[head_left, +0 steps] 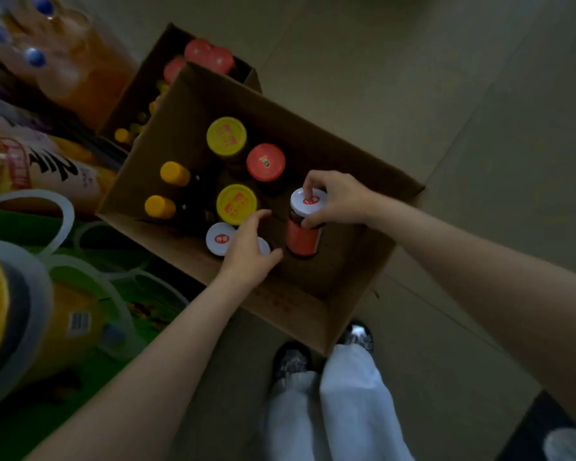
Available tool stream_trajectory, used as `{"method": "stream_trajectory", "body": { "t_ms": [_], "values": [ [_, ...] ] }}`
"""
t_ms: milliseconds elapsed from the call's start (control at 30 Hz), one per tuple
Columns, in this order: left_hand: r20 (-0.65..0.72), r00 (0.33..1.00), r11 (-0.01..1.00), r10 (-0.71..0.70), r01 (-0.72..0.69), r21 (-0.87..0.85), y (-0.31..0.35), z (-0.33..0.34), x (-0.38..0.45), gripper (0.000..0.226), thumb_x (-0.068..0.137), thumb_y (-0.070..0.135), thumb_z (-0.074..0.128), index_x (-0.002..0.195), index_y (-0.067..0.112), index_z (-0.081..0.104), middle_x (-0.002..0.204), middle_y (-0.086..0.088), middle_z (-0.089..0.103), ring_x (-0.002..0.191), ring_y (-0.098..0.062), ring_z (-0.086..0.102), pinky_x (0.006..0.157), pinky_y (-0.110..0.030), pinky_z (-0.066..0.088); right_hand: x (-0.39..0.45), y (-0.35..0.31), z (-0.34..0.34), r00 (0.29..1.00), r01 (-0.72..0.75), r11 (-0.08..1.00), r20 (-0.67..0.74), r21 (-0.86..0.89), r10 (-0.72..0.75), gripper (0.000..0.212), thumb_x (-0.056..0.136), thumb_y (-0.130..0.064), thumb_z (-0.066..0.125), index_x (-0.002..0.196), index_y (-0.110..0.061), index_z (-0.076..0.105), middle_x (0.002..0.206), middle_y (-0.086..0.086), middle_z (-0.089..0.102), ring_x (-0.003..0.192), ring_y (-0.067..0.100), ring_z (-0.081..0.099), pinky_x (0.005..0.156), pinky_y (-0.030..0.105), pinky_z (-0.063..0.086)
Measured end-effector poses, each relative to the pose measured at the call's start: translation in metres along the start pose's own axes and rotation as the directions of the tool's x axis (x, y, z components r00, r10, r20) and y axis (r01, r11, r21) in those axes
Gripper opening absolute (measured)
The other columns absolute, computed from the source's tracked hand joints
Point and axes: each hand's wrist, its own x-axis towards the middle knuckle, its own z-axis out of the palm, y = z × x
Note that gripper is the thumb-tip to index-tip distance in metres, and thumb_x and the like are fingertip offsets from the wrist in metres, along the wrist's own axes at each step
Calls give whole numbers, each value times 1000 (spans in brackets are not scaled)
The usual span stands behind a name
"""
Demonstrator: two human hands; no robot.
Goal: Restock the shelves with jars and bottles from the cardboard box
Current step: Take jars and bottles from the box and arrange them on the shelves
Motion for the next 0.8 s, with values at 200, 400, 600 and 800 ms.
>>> {"method": "stream_trajectory", "body": {
  "t_ms": [200, 400, 600, 800],
  "values": [
    [413, 909, 958, -56, 165, -234, 46, -23, -13, 60, 78, 19, 72, 128, 23, 40, 122, 3, 57, 105, -8, 54, 84, -20, 44, -31, -37, -57, 966, -112, 932, 259, 344, 21, 28, 73, -28, 77, 84, -22, 53, 102, 0, 59, 92, 14, 56, 76, 32, 50],
    [320, 935, 820, -150, 299, -489, 54, -27, -22, 32, 78, 21, 71, 102, 27, 50, 94, 2, 63, 83, -11, 62, 62, -20, 49, -25, -61, -34, 996, -73, 991, 65, 116, 66, 46, 78, -57, 64, 74, -18, 41, 73, -4, 48, 66, 11, 46, 55, 20, 33],
    [153, 956, 503, -250, 263, -823, 13, -40, -32, 60, 59, 23, 76, 116, 16, 56, 98, -4, 67, 92, -22, 64, 76, -34, 53, -12, -43, 3, 984, -162, 940, 125, 299, 130, 32, 95, -29, 51, 116, -6, 51, 110, 16, 61, 91, 26, 64, 72, 29, 53],
    [-229, 912, 642, -339, 46, -765, -12, -46, -11, 46, 73, 17, 75, 111, 28, 53, 101, 7, 64, 98, -13, 61, 80, -30, 50, 19, -30, 111, 923, 337, 803, 339, -491, -180, 72, 85, -14, 63, 146, -13, 24, 145, 7, 30, 125, 29, 38, 100, 42, 40]
  ]
}}
